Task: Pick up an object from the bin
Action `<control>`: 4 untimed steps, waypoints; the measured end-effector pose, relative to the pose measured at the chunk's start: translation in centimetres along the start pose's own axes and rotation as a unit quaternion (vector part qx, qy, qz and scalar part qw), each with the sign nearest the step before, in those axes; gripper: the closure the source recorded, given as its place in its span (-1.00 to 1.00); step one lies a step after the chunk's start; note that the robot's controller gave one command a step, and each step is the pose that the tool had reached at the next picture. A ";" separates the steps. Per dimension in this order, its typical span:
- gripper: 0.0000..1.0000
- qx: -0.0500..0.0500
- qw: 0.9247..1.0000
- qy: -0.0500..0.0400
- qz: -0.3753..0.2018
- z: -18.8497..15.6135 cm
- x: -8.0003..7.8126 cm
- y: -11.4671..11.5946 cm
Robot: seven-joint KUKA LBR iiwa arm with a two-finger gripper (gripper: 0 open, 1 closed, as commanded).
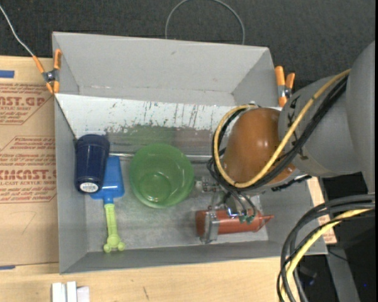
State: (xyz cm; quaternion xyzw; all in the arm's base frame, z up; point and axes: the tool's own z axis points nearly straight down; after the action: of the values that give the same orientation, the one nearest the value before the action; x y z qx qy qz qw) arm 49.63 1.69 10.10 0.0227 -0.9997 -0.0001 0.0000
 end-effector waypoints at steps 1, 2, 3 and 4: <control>1.00 0.000 1.000 -0.001 -0.030 0.7 0.8 -7.0; 1.00 0.000 1.000 -0.001 -0.030 0.7 0.8 -7.0; 1.00 0.000 0.999 -0.003 -0.050 -4.7 2.0 -8.1; 1.00 0.000 0.999 -0.004 -0.052 -8.9 1.1 -7.2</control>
Offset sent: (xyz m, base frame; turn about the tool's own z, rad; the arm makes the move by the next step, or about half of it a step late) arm 0.0000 0.0000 0.0000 0.0000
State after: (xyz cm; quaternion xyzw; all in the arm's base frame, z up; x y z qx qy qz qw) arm 48.82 -5.51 18.96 0.0749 -0.9972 0.0000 -0.0035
